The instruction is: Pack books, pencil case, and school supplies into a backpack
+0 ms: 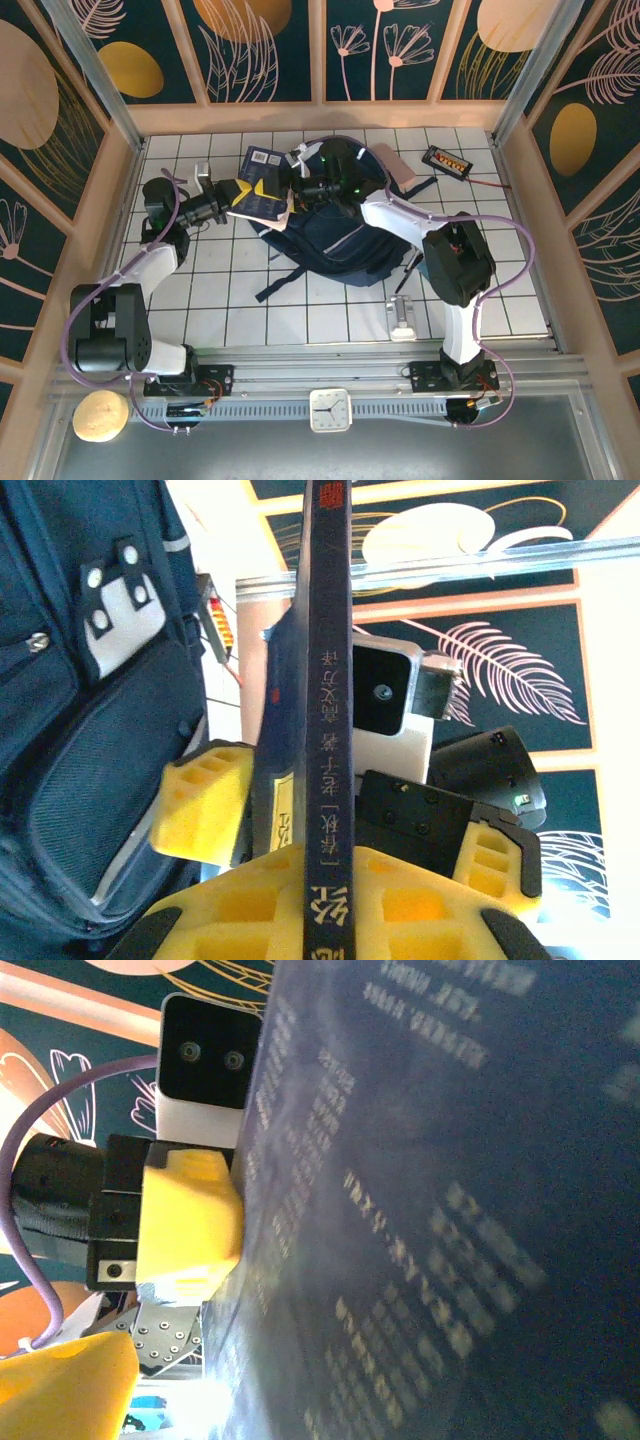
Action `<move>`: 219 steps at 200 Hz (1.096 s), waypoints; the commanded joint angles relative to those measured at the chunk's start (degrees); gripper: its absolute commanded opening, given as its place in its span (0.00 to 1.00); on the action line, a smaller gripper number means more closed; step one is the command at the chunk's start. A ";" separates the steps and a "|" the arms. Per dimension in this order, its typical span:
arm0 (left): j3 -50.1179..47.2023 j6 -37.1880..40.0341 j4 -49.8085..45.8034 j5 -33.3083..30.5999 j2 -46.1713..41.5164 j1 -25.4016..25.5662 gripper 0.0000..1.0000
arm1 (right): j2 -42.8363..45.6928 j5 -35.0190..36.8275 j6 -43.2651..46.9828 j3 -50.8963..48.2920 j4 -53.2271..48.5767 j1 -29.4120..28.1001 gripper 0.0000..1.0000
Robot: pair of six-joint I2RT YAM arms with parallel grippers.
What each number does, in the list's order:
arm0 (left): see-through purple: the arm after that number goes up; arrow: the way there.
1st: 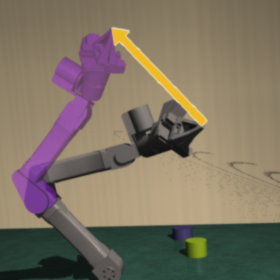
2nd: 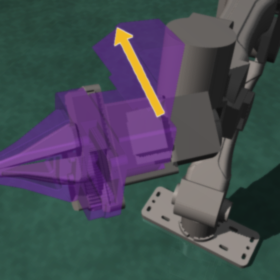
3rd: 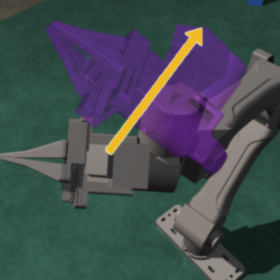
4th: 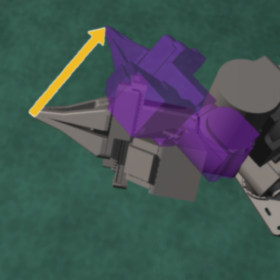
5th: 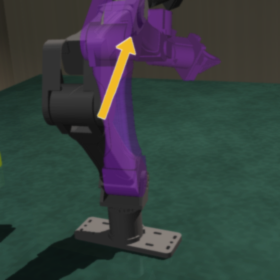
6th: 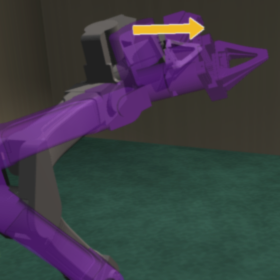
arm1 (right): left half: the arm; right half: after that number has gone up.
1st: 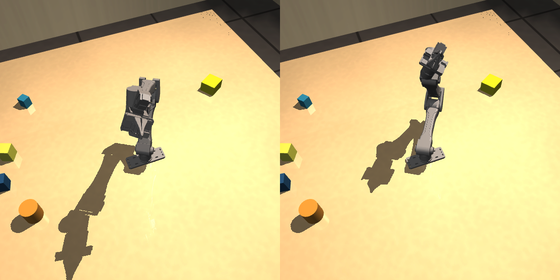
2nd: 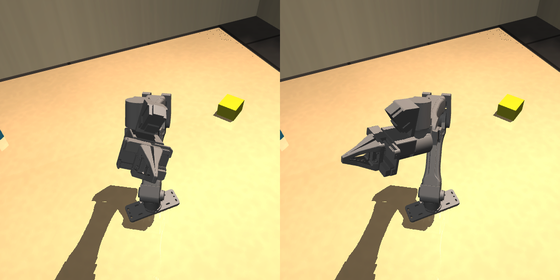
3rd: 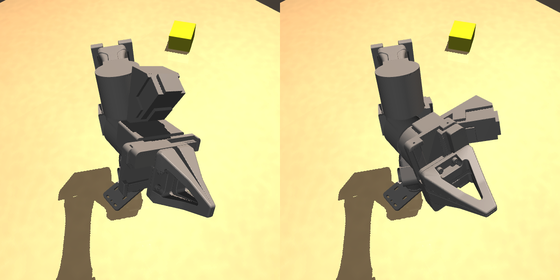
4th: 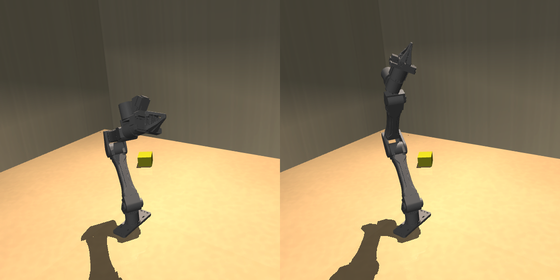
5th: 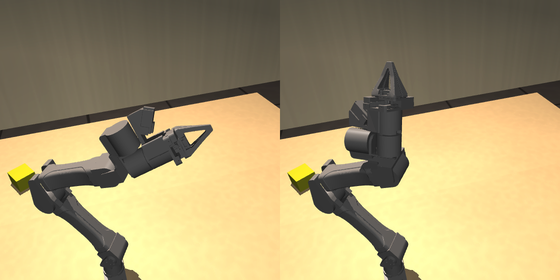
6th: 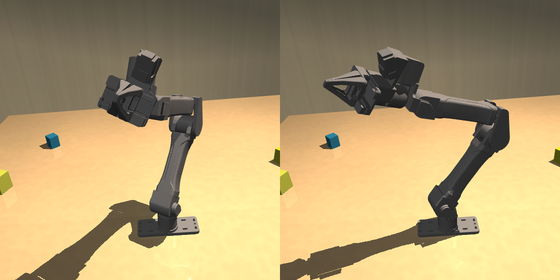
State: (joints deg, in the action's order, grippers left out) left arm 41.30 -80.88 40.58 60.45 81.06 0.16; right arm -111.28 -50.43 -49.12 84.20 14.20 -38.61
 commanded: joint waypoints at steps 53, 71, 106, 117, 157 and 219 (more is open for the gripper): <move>2.06 -4.83 8.83 0.81 3.37 1.53 0.00 | 8.14 4.93 -5.70 -13.37 12.84 2.11 0.80; 3.33 -6.99 11.29 0.81 4.45 1.81 0.00 | 9.38 5.57 -5.47 -15.75 11.83 2.11 0.99; 4.93 -7.88 11.98 1.08 5.60 2.86 0.00 | 10.56 5.94 -5.76 -17.68 15.33 1.78 0.99; 4.56 -7.69 12.22 1.07 5.99 3.24 0.00 | 10.39 5.58 -6.51 -16.94 17.44 1.79 0.99; 4.21 -4.31 9.12 1.41 7.27 3.84 0.00 | 13.49 6.46 -8.05 -17.56 20.08 2.52 0.96; 7.09 1.67 2.29 1.96 9.24 5.26 0.00 | 23.43 10.43 -5.29 -23.19 12.91 5.03 0.68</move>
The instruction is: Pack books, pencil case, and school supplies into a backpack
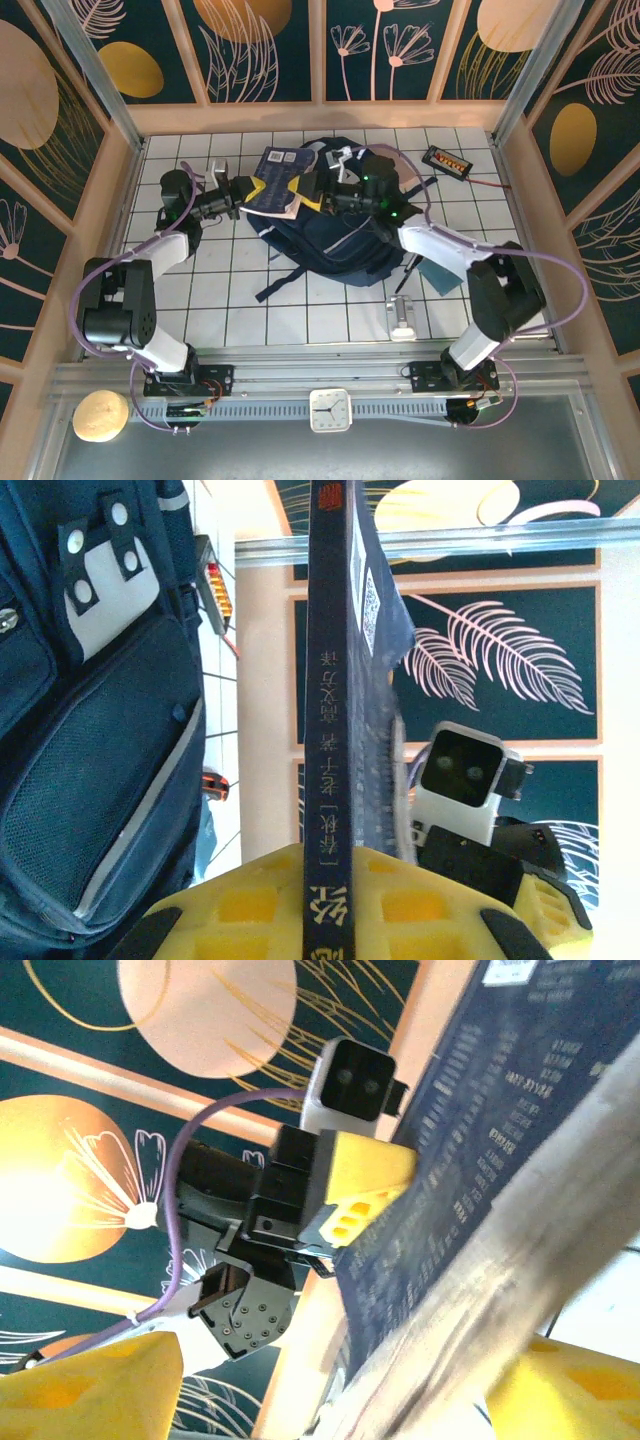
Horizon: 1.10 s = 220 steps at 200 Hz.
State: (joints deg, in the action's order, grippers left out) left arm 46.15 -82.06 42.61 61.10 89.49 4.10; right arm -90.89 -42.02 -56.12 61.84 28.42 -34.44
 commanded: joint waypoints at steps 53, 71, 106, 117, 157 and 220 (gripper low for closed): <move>2.05 0.36 3.88 0.51 1.41 4.77 0.00 | 1.89 2.68 2.69 0.22 -4.87 0.95 0.55; 2.00 0.40 3.54 0.51 0.87 5.19 0.00 | 1.29 3.13 3.87 1.41 -7.60 1.04 0.54; 1.46 0.45 3.22 0.07 0.07 5.73 0.00 | 1.92 5.09 4.20 0.60 -10.63 1.82 0.23; 1.52 0.49 3.22 -0.02 0.14 6.00 0.00 | 2.72 5.81 4.24 -0.10 -11.12 2.17 0.08; 4.43 8.35 -7.54 -2.03 0.56 6.71 0.47 | 8.14 10.78 7.09 -1.80 -19.01 4.67 0.00; 34.13 64.29 -70.04 -38.77 10.98 23.33 0.99 | 30.41 35.85 15.49 -6.90 -61.95 22.00 0.00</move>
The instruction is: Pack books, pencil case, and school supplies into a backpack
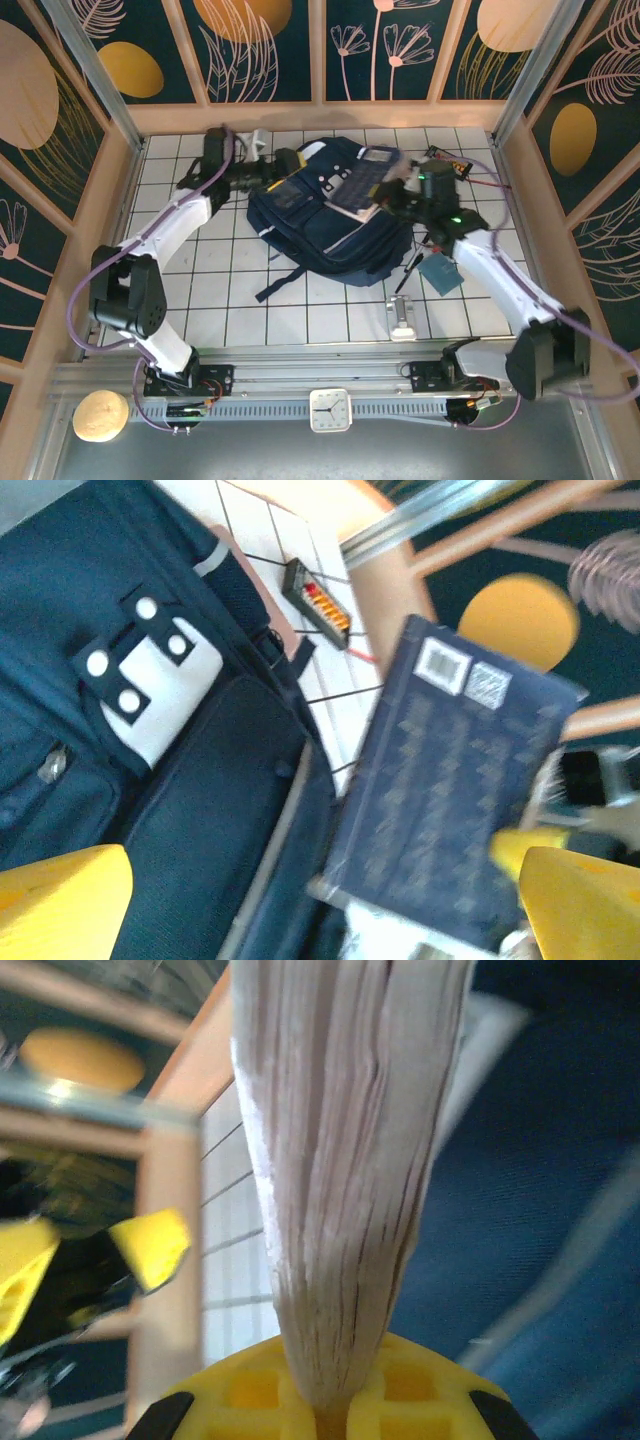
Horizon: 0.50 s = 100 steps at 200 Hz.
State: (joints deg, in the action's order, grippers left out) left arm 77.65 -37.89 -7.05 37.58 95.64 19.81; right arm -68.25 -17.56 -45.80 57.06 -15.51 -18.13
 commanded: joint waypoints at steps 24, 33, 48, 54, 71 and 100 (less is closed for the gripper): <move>7.66 24.60 -21.57 -24.52 11.50 16.41 0.99 | 13.41 13.09 8.50 -4.93 -21.97 12.69 0.00; 10.08 25.75 -22.46 -27.09 14.43 19.05 0.99 | 14.24 13.04 10.43 -5.71 -21.80 14.72 0.00; 12.74 25.90 -22.24 -29.83 17.85 21.57 0.99 | 14.25 13.85 13.03 -7.12 -20.60 17.05 0.00; 13.34 25.49 -21.67 -30.30 18.73 22.06 0.99 | 14.06 13.68 13.95 -7.85 -19.37 17.92 0.00; 15.41 24.08 -20.44 -30.20 20.70 22.36 0.99 | 12.66 12.76 15.72 -10.42 -14.88 20.10 0.00; 20.45 23.72 -22.05 -31.23 23.00 22.33 0.99 | 8.00 11.36 17.94 -12.82 -7.20 22.23 0.00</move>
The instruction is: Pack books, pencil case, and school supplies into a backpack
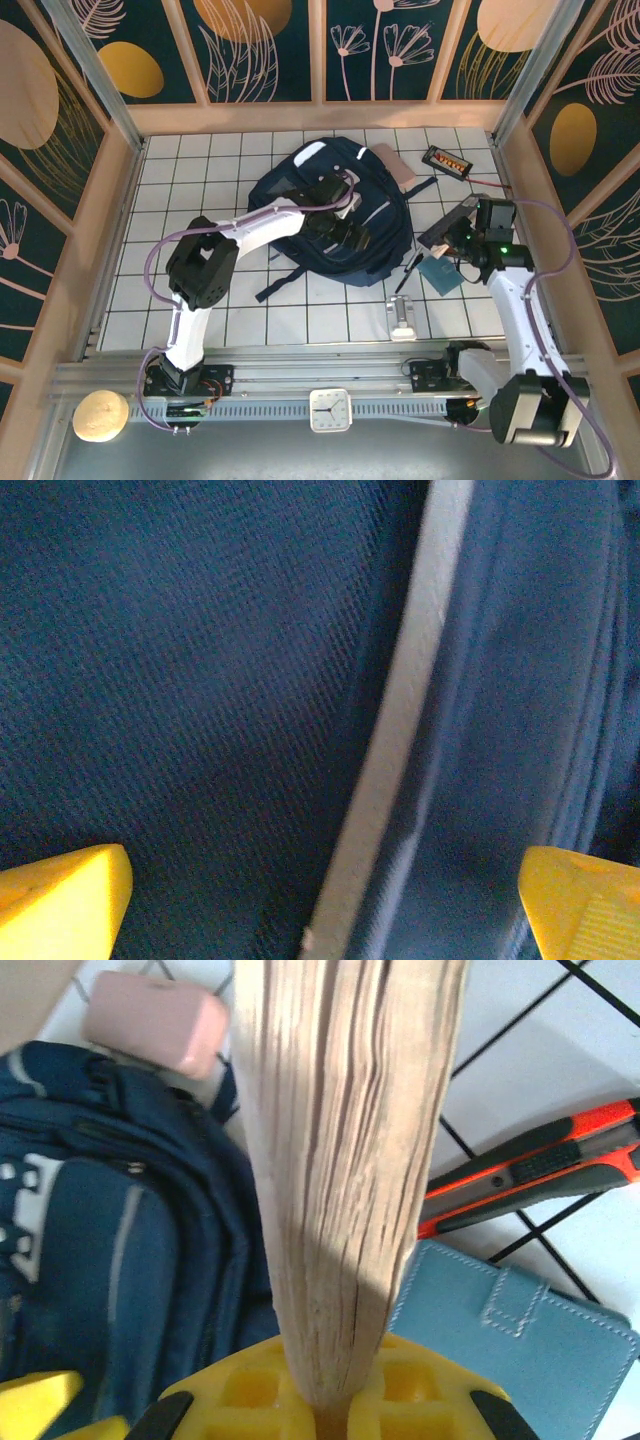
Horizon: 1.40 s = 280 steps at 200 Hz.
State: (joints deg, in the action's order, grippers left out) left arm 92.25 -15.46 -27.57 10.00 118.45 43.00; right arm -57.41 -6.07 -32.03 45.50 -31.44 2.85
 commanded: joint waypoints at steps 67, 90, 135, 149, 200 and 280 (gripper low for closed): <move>11.29 4.24 -4.78 -3.12 2.92 -0.81 0.99 | -12.41 -6.15 2.90 1.38 19.11 -2.18 0.00; 11.75 5.99 -5.76 -1.49 3.98 -0.26 0.99 | -15.36 -6.07 2.51 4.06 19.24 -5.63 0.00; 18.37 12.31 -13.08 -10.44 11.96 5.01 0.99 | -16.99 -6.56 0.32 5.76 18.74 -9.54 0.00; 17.98 12.30 -12.12 -10.04 13.40 5.32 0.99 | -17.28 -7.02 -0.27 5.40 18.65 -9.83 0.00; 19.39 14.08 -12.86 -12.28 17.49 8.14 0.99 | -17.82 -7.59 -1.15 5.31 18.86 -10.16 0.00; 18.27 9.44 -16.33 -11.67 18.90 7.20 0.00 | -13.11 -6.77 -0.90 7.22 13.50 -10.40 0.00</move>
State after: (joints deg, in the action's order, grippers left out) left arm 115.68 -3.44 -39.27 -5.02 135.76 51.00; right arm -74.56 -10.04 -31.88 49.60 -15.66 -6.48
